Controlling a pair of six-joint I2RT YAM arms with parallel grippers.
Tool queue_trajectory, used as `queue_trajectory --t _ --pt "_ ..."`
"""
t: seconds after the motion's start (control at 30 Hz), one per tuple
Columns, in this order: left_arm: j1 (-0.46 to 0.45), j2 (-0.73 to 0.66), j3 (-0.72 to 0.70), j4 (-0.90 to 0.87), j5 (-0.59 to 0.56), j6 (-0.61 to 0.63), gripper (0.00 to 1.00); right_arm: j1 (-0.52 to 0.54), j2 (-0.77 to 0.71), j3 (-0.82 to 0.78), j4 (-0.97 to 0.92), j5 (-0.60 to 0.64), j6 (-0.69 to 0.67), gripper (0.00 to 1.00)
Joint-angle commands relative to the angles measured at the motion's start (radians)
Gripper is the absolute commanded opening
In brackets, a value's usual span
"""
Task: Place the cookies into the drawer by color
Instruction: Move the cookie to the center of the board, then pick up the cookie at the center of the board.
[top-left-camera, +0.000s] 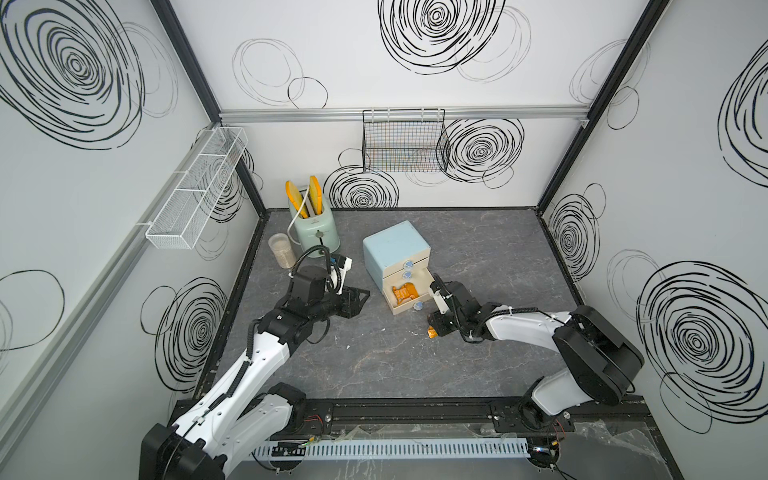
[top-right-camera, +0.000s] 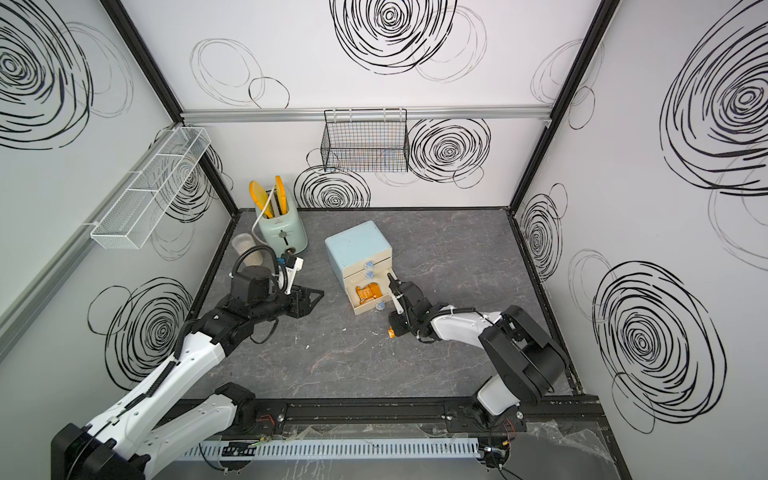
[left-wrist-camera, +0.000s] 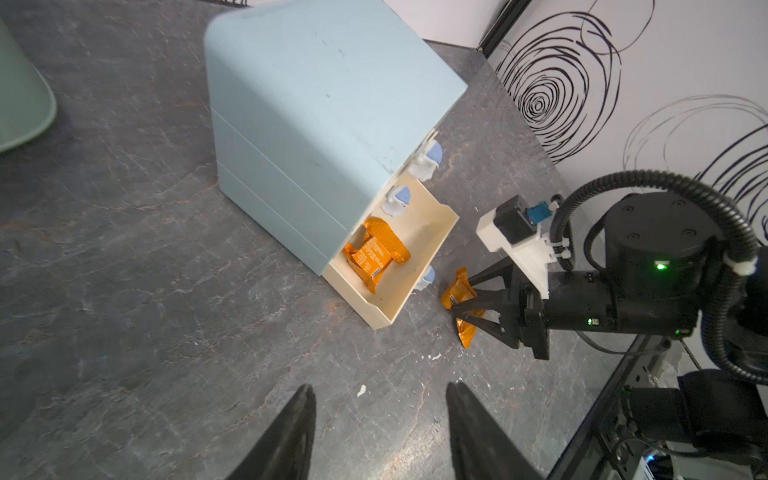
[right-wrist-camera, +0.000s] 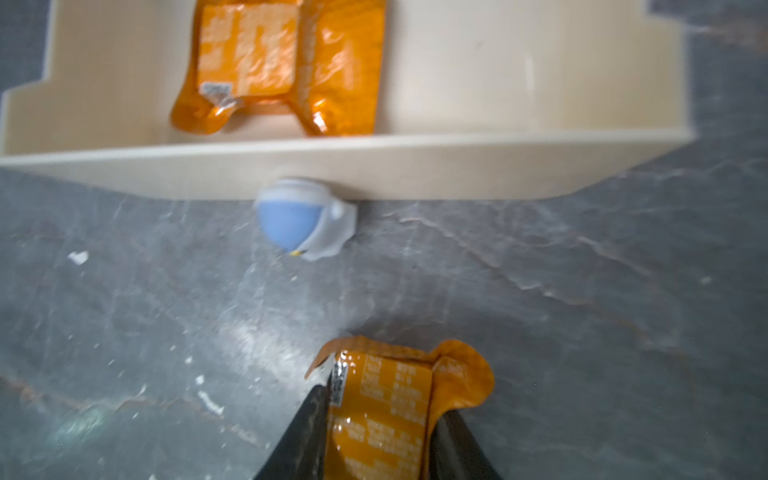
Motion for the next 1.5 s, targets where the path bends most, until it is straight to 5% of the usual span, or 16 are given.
queue_trajectory --t 0.0,0.17,0.33,0.67,1.0,1.23,1.47 --pt "-0.066 -0.015 -0.031 0.067 -0.044 -0.071 0.56 0.064 -0.012 -0.041 -0.019 -0.078 -0.042 0.38" --pt "-0.176 -0.011 -0.076 0.112 -0.102 -0.143 0.56 0.147 0.014 -0.024 0.011 -0.121 -0.1 0.44" --pt "-0.26 0.006 -0.14 0.171 -0.132 -0.189 0.56 0.178 0.016 -0.002 0.019 -0.115 -0.107 0.63" --pt "-0.391 0.162 -0.165 0.315 -0.158 -0.194 0.6 0.148 -0.244 -0.115 0.01 -0.085 0.0 0.75" --pt "-0.462 0.445 -0.045 0.414 -0.136 -0.138 0.59 0.141 -0.368 -0.273 0.017 -0.181 0.164 0.59" --pt "-0.474 0.605 0.016 0.44 -0.161 -0.145 0.44 0.141 -0.296 -0.308 0.09 -0.166 0.221 0.42" --pt "-0.492 0.666 0.018 0.451 -0.2 -0.143 0.41 0.138 -0.208 -0.286 0.143 -0.119 0.229 0.36"
